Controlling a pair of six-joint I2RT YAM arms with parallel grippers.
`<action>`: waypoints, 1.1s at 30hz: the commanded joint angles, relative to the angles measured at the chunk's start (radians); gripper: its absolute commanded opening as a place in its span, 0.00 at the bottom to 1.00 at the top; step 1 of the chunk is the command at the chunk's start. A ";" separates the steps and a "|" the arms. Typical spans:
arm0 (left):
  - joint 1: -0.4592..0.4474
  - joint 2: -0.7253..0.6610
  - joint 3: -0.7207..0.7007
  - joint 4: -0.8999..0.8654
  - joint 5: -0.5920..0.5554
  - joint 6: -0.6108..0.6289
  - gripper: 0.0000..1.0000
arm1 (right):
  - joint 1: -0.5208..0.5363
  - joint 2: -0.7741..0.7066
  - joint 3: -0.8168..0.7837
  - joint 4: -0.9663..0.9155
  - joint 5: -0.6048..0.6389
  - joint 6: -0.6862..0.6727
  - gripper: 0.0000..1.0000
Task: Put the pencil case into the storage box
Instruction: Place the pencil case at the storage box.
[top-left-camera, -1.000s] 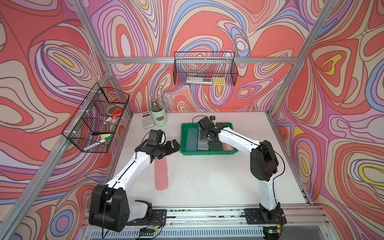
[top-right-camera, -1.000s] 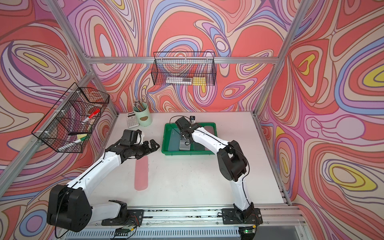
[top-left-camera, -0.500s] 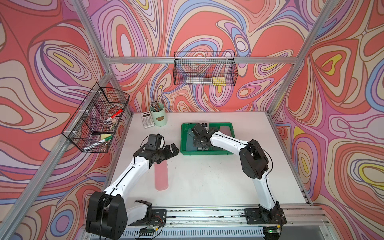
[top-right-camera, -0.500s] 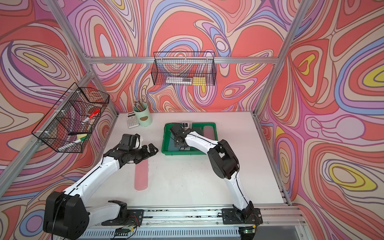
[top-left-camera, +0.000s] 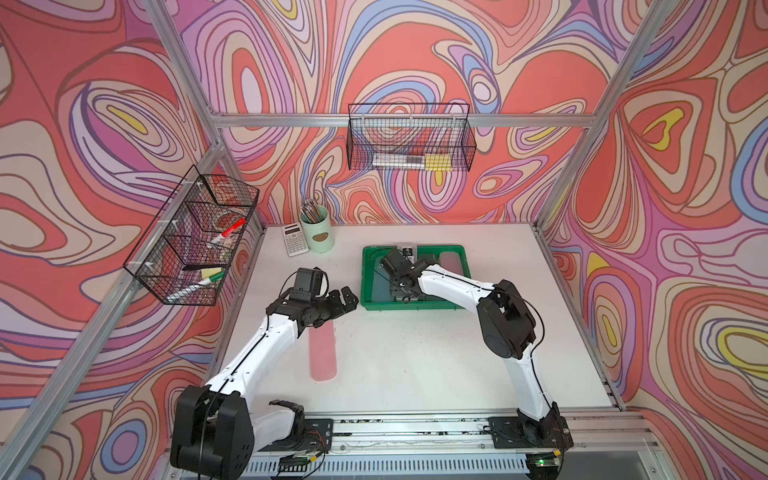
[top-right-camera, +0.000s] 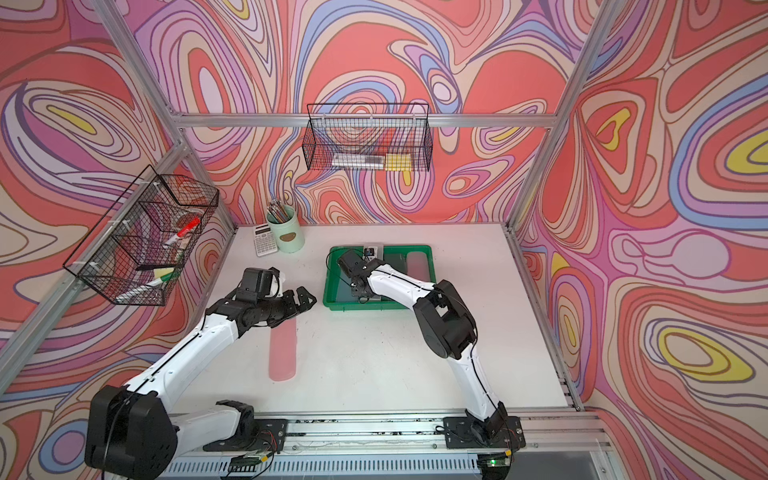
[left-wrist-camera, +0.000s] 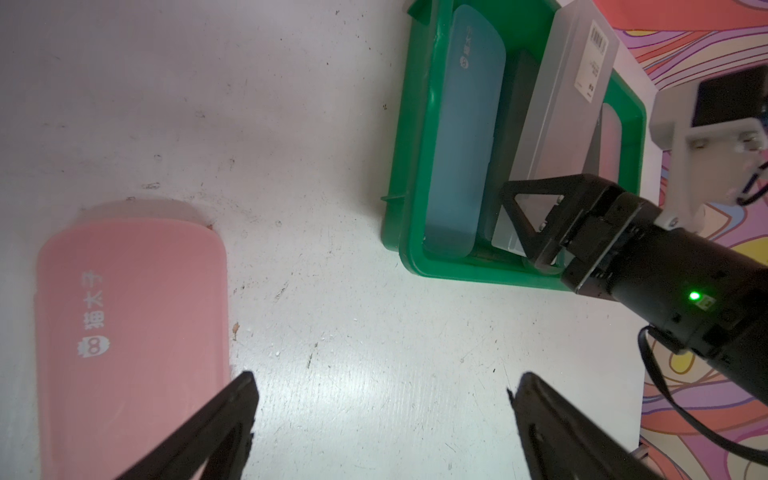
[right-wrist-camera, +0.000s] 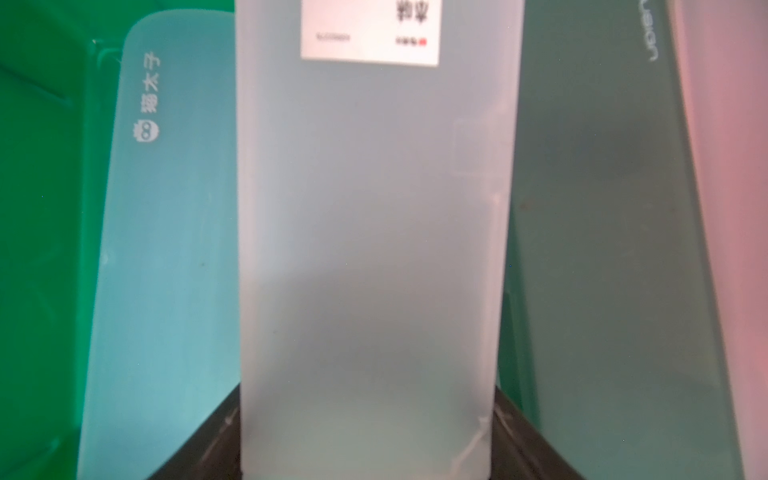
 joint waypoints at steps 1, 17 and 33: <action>0.003 -0.026 0.003 -0.028 0.008 0.000 0.99 | 0.015 -0.062 -0.010 -0.045 0.014 0.002 0.62; 0.003 -0.041 0.041 -0.050 0.004 0.008 0.99 | 0.022 -0.130 -0.010 -0.118 0.020 0.024 0.98; 0.028 -0.014 -0.055 -0.063 -0.125 -0.019 0.99 | 0.015 -0.317 -0.146 0.161 -0.011 0.031 0.97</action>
